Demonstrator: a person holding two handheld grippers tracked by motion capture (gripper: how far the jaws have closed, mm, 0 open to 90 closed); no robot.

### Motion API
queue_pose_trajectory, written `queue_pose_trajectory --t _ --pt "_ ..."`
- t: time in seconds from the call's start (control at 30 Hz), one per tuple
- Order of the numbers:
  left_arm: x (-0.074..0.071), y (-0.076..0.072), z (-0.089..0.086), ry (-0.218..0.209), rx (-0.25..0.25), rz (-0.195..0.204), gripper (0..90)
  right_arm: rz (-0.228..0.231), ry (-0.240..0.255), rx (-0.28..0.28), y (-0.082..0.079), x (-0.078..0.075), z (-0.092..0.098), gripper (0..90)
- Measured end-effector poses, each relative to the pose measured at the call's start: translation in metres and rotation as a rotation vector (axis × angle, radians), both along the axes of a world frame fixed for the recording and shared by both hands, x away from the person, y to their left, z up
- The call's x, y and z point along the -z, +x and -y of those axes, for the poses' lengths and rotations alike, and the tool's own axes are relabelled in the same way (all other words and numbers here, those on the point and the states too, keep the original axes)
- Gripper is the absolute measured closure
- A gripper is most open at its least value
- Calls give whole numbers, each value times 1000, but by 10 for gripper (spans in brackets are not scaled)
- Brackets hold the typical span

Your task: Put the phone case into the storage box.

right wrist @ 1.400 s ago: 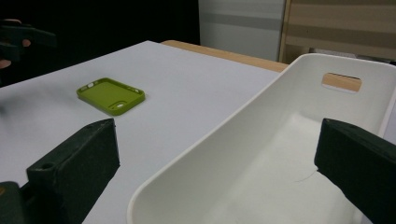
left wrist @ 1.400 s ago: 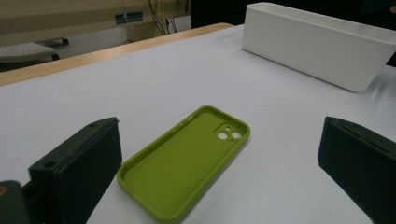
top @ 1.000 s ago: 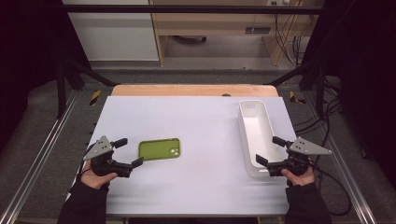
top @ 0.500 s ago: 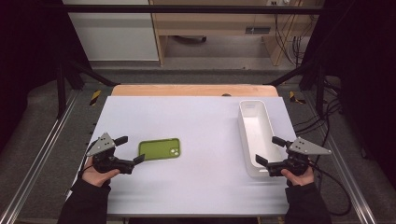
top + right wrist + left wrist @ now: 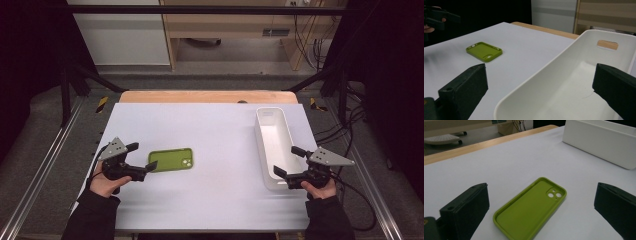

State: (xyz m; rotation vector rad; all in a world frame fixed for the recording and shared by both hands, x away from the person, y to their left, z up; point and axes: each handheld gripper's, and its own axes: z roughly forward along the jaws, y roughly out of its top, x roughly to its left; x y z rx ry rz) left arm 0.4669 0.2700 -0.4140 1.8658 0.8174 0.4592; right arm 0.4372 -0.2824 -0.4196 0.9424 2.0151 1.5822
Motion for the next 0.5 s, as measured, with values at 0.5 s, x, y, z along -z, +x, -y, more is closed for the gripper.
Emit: queue_pose_trajectory --t 0.5 --pt "-2 21 5 20 -9 -28 0 2 -1 2 0 -1 1 6"
